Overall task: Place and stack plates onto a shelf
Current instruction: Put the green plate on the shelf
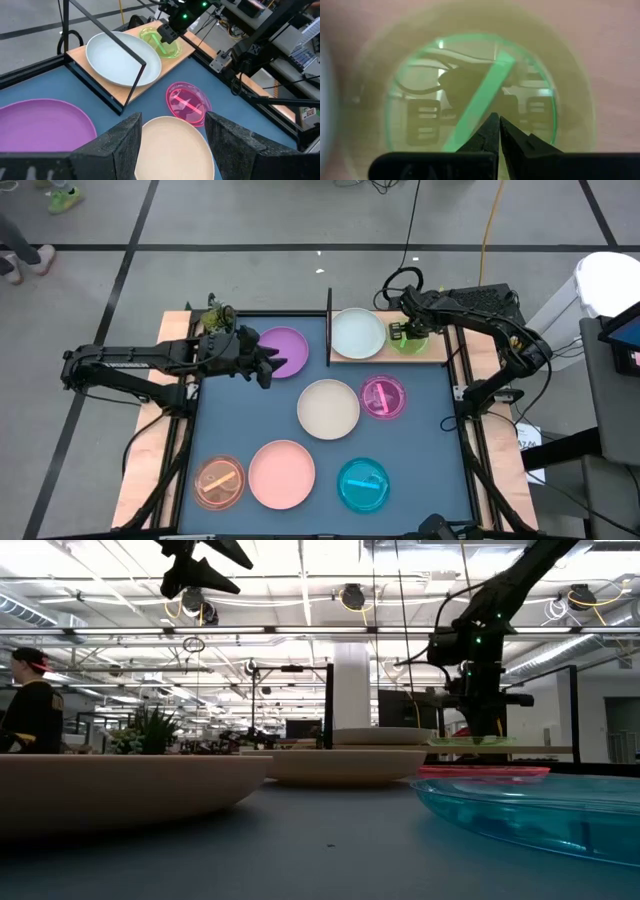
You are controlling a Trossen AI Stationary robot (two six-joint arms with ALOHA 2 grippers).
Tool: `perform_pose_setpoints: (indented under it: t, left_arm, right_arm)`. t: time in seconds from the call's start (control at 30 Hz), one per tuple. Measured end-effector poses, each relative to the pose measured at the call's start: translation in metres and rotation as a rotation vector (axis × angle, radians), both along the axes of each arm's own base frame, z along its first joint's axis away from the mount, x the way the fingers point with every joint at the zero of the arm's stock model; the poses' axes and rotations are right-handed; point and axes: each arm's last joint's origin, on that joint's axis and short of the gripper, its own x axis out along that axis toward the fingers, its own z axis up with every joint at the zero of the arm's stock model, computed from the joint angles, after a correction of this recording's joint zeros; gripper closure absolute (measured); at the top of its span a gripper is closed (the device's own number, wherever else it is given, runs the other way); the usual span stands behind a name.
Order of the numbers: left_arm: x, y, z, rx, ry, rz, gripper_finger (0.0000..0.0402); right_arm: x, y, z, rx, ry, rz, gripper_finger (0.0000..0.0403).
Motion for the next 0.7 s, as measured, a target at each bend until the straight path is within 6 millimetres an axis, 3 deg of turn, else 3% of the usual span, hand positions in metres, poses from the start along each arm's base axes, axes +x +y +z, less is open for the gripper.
perform_pose_setpoints:
  t: [0.2, 0.7]
  left_arm:
    - [0.0, 0.0, -0.001, -0.002, 0.008, 0.001, 0.0181]
    - [0.0, 0.0, -0.001, -0.021, 0.0, 0.011, 0.0181]
  right_arm:
    - [-0.006, 0.007, -0.012, 0.024, 0.021, -0.009, 0.0403]
    - [-0.006, 0.006, -0.013, 0.002, 0.025, -0.018, 0.0403]
